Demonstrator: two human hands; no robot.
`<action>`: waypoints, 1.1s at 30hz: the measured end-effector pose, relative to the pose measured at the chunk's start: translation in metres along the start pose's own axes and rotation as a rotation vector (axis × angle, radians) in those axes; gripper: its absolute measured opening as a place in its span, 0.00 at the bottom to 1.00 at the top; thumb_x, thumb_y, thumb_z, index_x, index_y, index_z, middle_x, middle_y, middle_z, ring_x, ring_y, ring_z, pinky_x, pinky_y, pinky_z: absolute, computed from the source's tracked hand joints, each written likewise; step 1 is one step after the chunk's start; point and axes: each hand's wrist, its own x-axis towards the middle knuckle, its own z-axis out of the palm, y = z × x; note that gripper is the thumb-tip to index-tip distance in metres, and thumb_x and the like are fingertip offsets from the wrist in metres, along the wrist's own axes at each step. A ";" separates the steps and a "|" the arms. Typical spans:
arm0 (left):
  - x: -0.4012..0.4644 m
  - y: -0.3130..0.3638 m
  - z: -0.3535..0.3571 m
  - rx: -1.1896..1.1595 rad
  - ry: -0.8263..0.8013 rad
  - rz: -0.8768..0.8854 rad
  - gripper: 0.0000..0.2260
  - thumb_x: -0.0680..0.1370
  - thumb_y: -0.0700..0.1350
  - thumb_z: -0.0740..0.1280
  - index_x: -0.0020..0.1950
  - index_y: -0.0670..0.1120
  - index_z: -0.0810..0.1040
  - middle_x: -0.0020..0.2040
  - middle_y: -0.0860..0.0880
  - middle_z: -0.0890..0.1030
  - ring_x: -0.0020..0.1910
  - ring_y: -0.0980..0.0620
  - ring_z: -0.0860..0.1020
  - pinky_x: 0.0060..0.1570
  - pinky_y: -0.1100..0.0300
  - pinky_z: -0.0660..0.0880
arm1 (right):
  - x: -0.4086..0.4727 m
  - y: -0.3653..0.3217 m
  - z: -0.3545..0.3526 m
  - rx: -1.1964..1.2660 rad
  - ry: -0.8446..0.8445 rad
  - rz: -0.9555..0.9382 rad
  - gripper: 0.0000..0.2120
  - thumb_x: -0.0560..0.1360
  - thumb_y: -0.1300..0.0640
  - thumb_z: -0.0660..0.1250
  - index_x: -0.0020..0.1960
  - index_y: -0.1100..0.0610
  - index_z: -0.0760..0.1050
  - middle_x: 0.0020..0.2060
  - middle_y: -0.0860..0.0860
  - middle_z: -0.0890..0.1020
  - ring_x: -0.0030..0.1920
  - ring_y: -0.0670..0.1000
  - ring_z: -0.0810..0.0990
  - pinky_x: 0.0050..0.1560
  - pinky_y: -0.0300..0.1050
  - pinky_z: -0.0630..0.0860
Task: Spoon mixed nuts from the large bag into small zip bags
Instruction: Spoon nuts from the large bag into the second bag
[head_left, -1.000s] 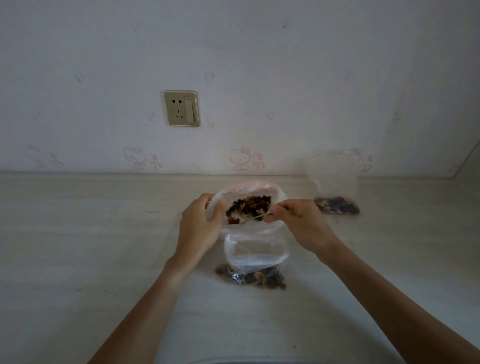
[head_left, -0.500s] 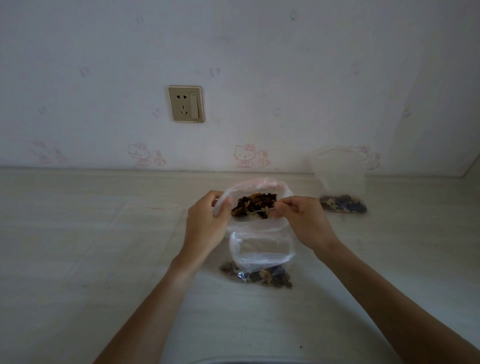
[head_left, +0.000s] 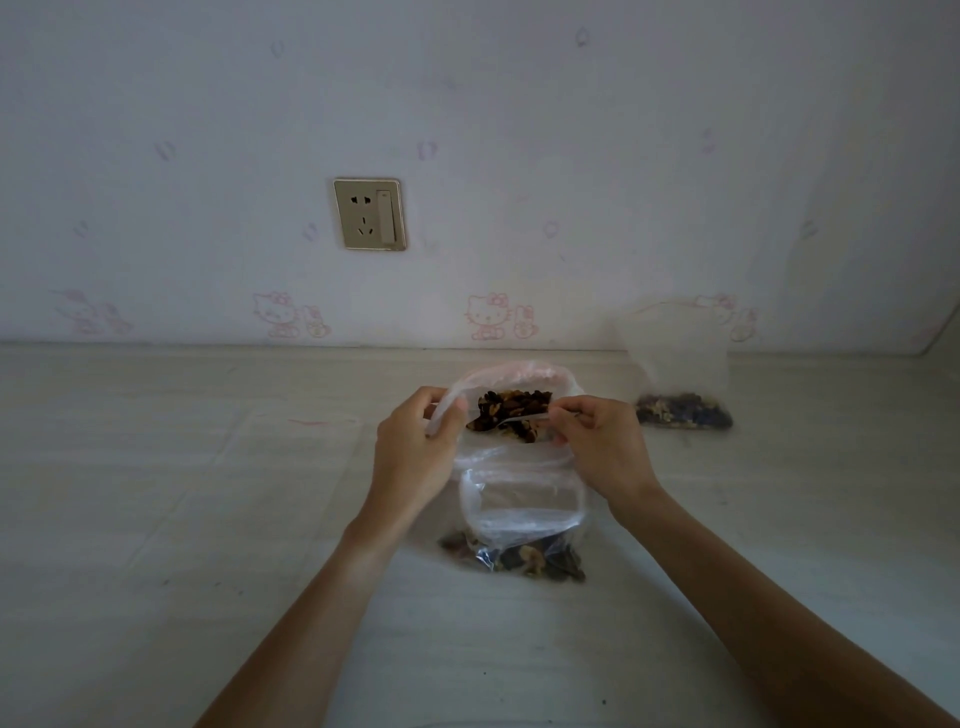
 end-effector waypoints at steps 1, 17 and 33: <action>0.000 0.000 0.000 -0.007 0.005 0.002 0.06 0.83 0.51 0.67 0.51 0.52 0.81 0.42 0.58 0.83 0.42 0.64 0.79 0.37 0.72 0.70 | 0.000 0.001 0.000 0.015 0.003 0.008 0.07 0.80 0.62 0.69 0.50 0.55 0.85 0.37 0.53 0.87 0.35 0.44 0.82 0.39 0.35 0.79; 0.002 -0.001 -0.003 -0.003 0.074 -0.037 0.08 0.83 0.53 0.65 0.51 0.52 0.81 0.45 0.58 0.83 0.44 0.68 0.78 0.39 0.76 0.70 | -0.007 -0.009 -0.035 0.182 0.053 0.155 0.05 0.80 0.58 0.69 0.49 0.53 0.84 0.38 0.51 0.88 0.44 0.50 0.84 0.40 0.42 0.73; -0.042 0.020 -0.032 0.165 0.032 0.108 0.12 0.78 0.59 0.70 0.39 0.55 0.80 0.32 0.58 0.80 0.34 0.59 0.79 0.33 0.64 0.71 | -0.036 -0.030 -0.093 0.179 -0.034 0.029 0.05 0.80 0.63 0.68 0.51 0.58 0.83 0.42 0.53 0.89 0.43 0.53 0.88 0.39 0.45 0.75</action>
